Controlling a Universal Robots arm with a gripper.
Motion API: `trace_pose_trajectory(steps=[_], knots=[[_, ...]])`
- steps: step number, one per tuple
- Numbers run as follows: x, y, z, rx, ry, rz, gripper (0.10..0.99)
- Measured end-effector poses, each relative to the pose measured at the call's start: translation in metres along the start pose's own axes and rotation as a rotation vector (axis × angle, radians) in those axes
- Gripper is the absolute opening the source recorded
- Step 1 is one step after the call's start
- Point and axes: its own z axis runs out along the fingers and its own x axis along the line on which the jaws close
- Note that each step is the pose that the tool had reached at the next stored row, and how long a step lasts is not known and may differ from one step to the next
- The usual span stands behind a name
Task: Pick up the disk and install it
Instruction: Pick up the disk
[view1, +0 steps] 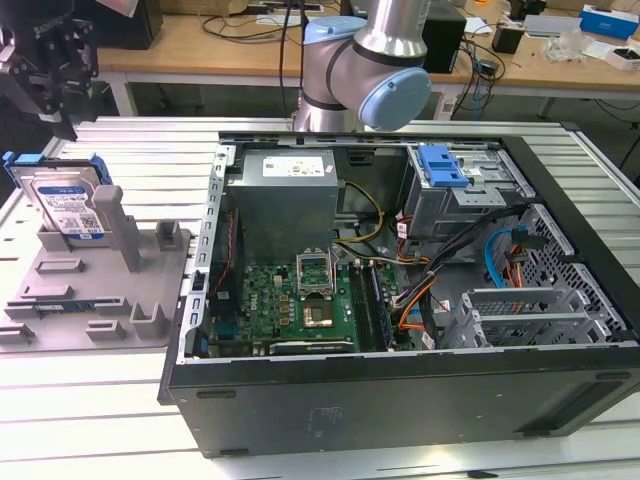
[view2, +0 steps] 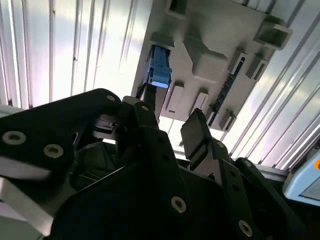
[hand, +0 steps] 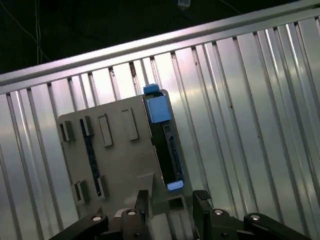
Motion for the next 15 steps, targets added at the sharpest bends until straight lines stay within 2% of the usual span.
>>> trace_pose_trajectory(steps=[3, 8, 15], knots=[[0.0, 0.0, 0.0, 0.002, 0.003, -0.084, 0.482], [0.0, 0.0, 0.0, 0.004, 0.0076, -0.181, 0.482], [-0.0011, 0.0002, 0.0, 0.005, 0.009, -0.19, 0.482]])
